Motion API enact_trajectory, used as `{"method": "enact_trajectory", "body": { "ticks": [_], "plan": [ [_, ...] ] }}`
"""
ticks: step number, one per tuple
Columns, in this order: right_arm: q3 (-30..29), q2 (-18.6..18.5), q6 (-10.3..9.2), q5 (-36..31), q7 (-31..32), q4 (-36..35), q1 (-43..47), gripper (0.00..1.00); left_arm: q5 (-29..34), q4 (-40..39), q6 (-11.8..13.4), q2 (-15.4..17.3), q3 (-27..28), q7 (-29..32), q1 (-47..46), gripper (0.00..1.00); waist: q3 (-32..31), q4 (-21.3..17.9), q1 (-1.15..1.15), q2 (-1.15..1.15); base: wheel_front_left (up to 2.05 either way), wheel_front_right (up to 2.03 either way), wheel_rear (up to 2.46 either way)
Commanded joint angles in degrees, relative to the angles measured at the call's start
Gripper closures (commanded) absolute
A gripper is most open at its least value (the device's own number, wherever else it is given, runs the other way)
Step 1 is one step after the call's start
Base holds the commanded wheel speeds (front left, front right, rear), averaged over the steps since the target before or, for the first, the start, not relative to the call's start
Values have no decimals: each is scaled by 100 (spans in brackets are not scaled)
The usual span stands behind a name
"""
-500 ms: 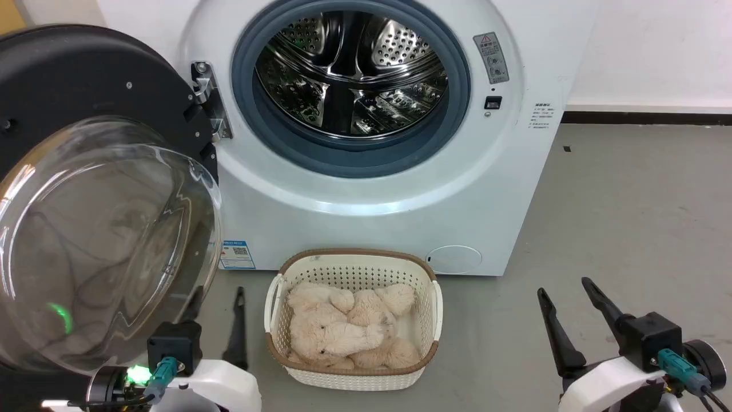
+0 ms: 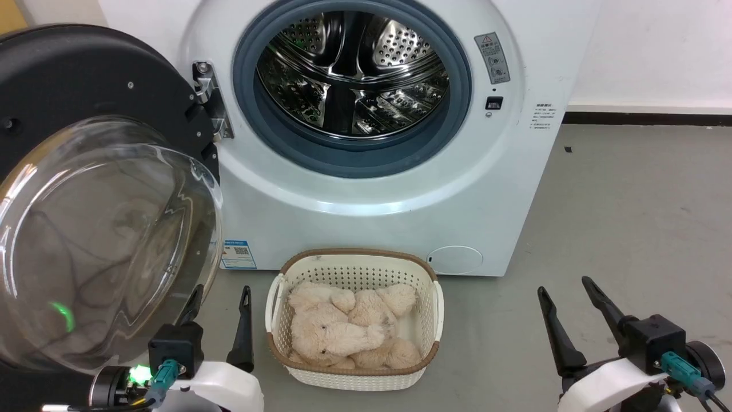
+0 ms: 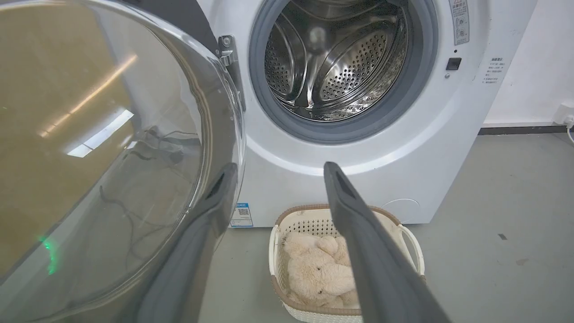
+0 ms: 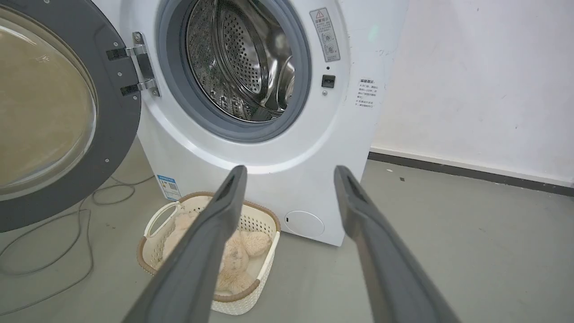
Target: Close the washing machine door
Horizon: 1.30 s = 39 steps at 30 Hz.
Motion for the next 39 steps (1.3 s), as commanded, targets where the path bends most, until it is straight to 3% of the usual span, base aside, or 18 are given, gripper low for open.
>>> {"method": "enact_trajectory", "body": {
  "ticks": [1, 21, 39],
  "plan": [
    [9, 2, -1, 59, -57, 18, 47, 0, -43, 20, 24, -1, 2, -58, 22, 0, -2, 20, 0, 0, 0, 0, 0],
    [141, 5, -1, 244, -284, 40, 85, 0, -111, 40, 62, -2, 18, -286, 87, 0, -42, 400, 0, 0, 0, 0, 0],
    [277, 7, -2, 468, -499, 164, 142, 0, -149, 60, 69, -3, 39, -502, 156, 0, -91, 1021, 0, 0, 0, 0, 0]
  ]
}}
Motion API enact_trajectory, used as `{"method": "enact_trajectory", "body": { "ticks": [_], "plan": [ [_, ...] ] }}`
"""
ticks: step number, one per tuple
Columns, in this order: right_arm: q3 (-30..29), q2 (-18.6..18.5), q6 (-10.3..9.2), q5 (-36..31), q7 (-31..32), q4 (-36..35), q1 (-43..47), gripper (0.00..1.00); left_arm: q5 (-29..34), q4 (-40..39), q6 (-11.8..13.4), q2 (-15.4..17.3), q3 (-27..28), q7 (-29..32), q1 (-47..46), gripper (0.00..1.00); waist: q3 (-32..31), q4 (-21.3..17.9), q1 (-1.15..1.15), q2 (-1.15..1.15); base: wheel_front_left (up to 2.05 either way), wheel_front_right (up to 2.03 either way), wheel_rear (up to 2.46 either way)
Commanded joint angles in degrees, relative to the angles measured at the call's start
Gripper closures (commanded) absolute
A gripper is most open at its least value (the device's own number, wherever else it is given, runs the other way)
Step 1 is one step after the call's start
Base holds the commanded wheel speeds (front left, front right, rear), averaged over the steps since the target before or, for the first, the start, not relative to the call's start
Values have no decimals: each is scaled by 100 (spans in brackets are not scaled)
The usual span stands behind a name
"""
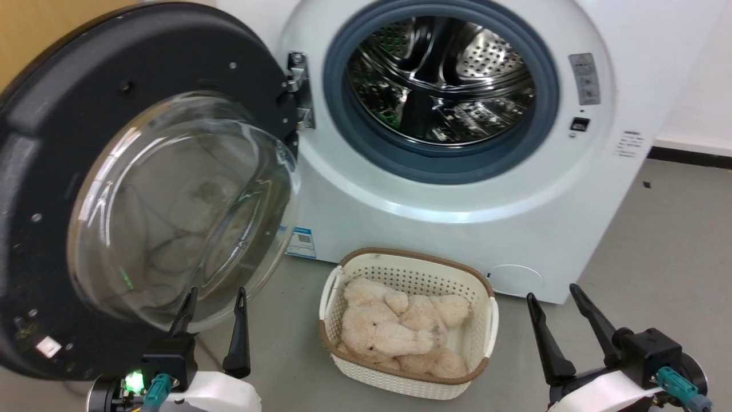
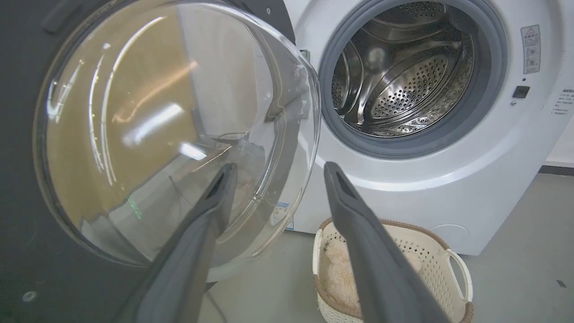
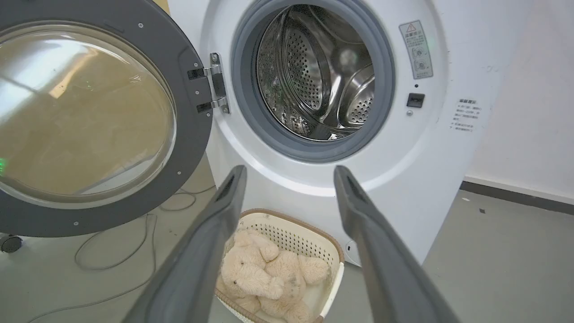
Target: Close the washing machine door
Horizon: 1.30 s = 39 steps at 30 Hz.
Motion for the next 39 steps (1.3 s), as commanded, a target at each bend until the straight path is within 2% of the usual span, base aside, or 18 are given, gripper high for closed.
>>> {"method": "enact_trajectory", "body": {
  "ticks": [1, 11, 39],
  "plan": [
    [25, 7, -2, 84, -56, 37, 43, 0, -35, 9, 15, -3, 19, -59, 65, 0, -7, 69, 0, 0, 0, 0, 0],
    [120, 9, -2, 211, -175, 161, 69, 0, -69, 40, 13, -3, 29, -179, 105, 0, -41, 470, 0, 0, 0, 0, 0],
    [631, 12, -3, 448, -510, 568, -214, 0, -247, -165, 211, -5, 123, -514, 297, 0, 89, 1230, 0, 0, 0, 0, 0]
  ]
}}
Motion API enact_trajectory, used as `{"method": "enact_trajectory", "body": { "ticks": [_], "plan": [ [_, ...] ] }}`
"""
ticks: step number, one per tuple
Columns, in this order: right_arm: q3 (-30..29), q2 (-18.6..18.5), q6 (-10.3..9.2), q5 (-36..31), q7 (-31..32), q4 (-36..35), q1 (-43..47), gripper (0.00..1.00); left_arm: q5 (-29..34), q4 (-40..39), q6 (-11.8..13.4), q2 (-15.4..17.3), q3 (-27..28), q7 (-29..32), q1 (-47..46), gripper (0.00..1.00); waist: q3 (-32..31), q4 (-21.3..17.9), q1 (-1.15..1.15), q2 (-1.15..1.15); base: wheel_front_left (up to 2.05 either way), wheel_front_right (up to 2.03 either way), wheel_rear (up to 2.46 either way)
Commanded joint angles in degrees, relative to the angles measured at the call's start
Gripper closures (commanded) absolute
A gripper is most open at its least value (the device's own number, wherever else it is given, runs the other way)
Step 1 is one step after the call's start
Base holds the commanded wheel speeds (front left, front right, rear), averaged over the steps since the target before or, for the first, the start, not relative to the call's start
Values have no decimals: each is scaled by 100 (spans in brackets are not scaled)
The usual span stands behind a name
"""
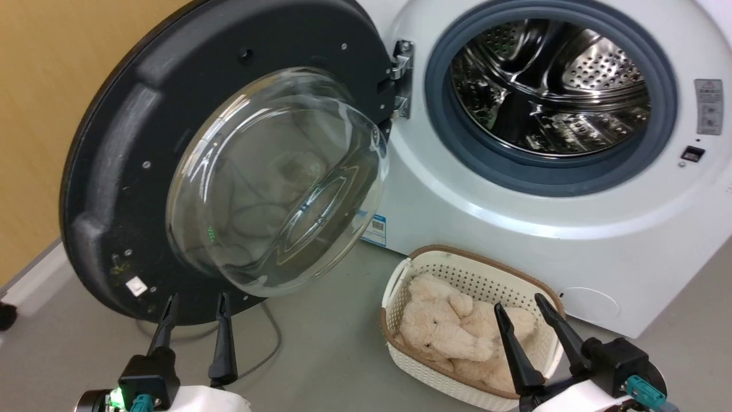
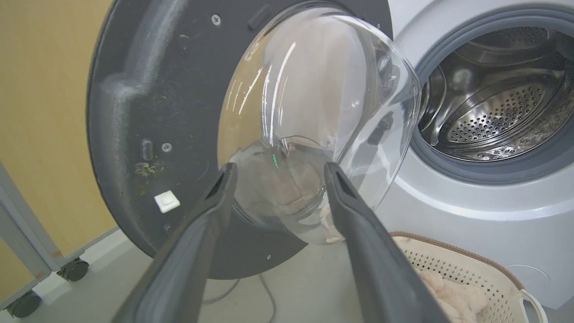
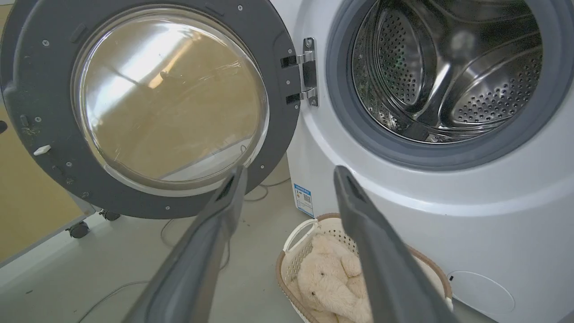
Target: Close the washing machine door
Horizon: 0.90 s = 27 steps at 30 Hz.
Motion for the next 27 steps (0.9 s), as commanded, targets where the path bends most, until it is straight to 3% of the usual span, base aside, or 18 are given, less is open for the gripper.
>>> {"method": "enact_trajectory", "body": {
  "ticks": [1, 27],
  "plan": [
    [40, 11, -3, 81, -62, 40, -106, 0, -47, -16, 4, -4, 22, -72, 70, 0, 20, 52, 0, 0, 0, 0, 0],
    [398, 3, -4, 368, -361, 308, -171, 0, -129, -74, 49, -5, 137, -372, 208, 0, 5, 653, 0, 0, 0, 0, 0]
  ]
}}
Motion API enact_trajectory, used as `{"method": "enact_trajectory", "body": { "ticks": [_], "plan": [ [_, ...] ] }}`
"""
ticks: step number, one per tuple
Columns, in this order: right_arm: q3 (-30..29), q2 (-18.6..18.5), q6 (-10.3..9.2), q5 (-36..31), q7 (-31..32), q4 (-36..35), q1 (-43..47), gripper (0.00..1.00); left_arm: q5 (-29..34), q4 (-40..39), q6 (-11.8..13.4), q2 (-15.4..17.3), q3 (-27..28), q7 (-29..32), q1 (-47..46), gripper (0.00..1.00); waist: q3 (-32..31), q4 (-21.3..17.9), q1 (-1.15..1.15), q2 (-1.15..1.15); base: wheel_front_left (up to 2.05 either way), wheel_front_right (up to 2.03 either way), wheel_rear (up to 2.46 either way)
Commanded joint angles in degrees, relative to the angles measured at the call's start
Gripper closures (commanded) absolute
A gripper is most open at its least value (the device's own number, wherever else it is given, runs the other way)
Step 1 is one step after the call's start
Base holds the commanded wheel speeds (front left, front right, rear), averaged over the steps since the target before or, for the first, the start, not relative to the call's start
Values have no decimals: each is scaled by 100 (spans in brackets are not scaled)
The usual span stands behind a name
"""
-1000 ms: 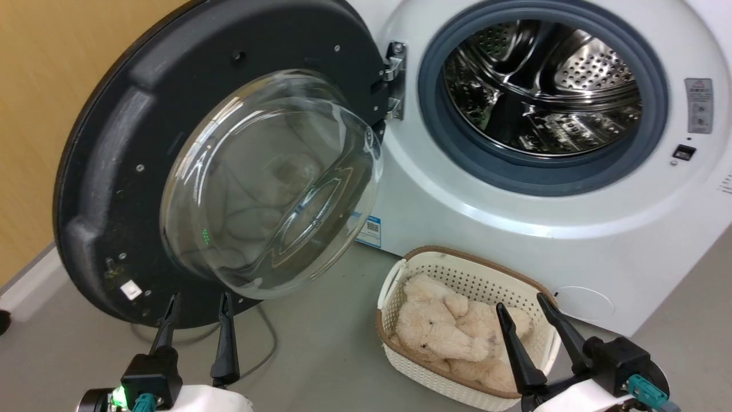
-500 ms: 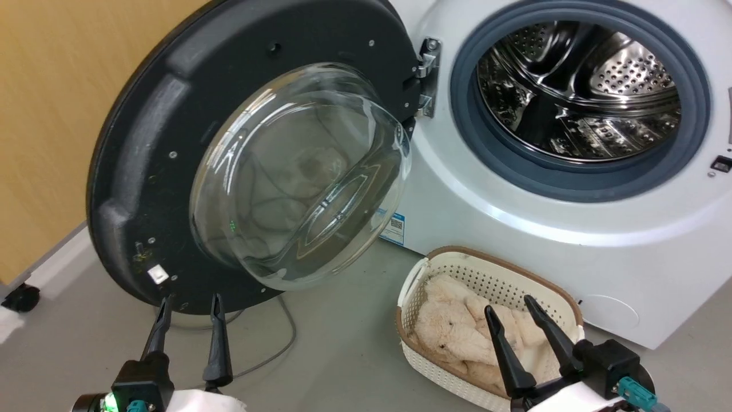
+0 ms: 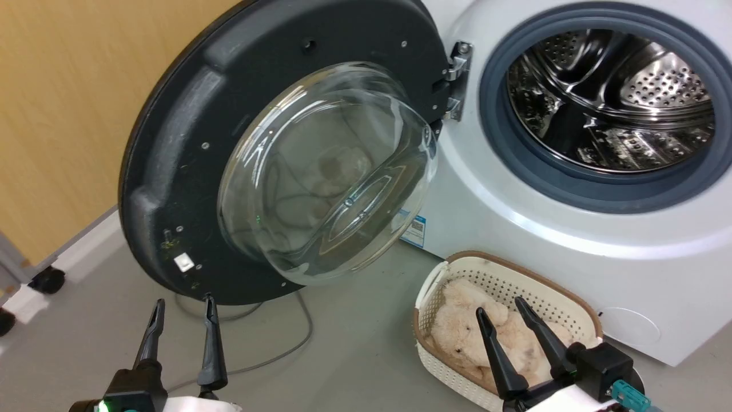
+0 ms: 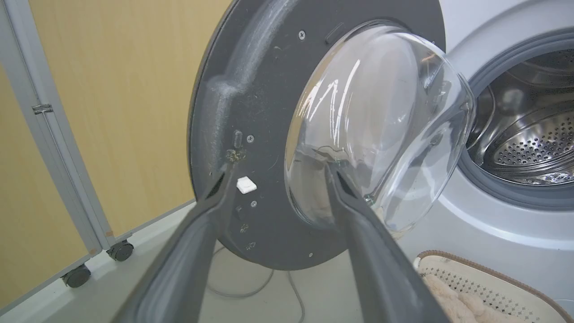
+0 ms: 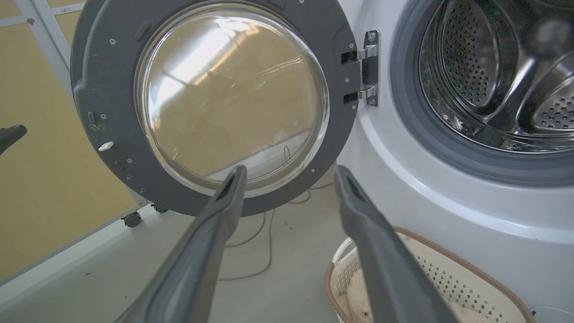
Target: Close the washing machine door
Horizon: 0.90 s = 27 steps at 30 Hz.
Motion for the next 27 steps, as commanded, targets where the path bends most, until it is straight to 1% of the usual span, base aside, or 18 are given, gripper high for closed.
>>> {"method": "enact_trajectory", "body": {
  "ticks": [1, 5, 14, 15, 16, 17, 20, 22, 27],
  "plan": [
    [29, 0, -4, 57, -52, 28, -66, 0, -38, -31, 36, -5, 8, -52, 75, 0, 8, 31, 0, 0, 0, 0, 0],
    [55, -7, -4, 90, -94, 52, -78, 0, -62, -54, 73, -5, 21, -94, 88, 0, 35, 122, 0, 0, 0, 0, 0],
    [33, -15, -4, 82, -94, 49, -78, 0, -97, -85, 125, -5, 8, -94, 96, 0, 96, 134, 0, 0, 0, 0, 0],
    [32, -17, -4, 80, -94, 51, -77, 0, -106, -91, 123, -5, 3, -94, 96, 7, 100, 135, 0, 0, 0, 0, 0],
    [31, -18, -4, 79, -94, 50, -77, 0, -119, -106, 119, -5, -1, -94, 93, 66, 106, 135, 0, 0, 0, 0, 0],
    [30, -20, -4, 77, -94, 49, -77, 0, -155, -140, 117, -5, 4, -94, 80, 100, 114, 136, 0, 0, 0, 0, 0],
    [20, -28, -4, 63, -94, 36, -85, 0, -279, -314, 116, -5, 121, -94, 6, 100, 154, 139, 0, 0, 0, 0, 0],
    [5, -47, -4, 50, -94, 20, -93, 0, -192, -463, 80, 49, 245, -94, -86, 100, 189, 139, 0, 0, 0, 0, 0],
    [-107, -98, -4, -21, -94, -51, -63, 0, -76, -711, -211, 415, 494, -94, -544, 100, 352, 142, 0, 0, 0, 0, 0]
  ]
}}
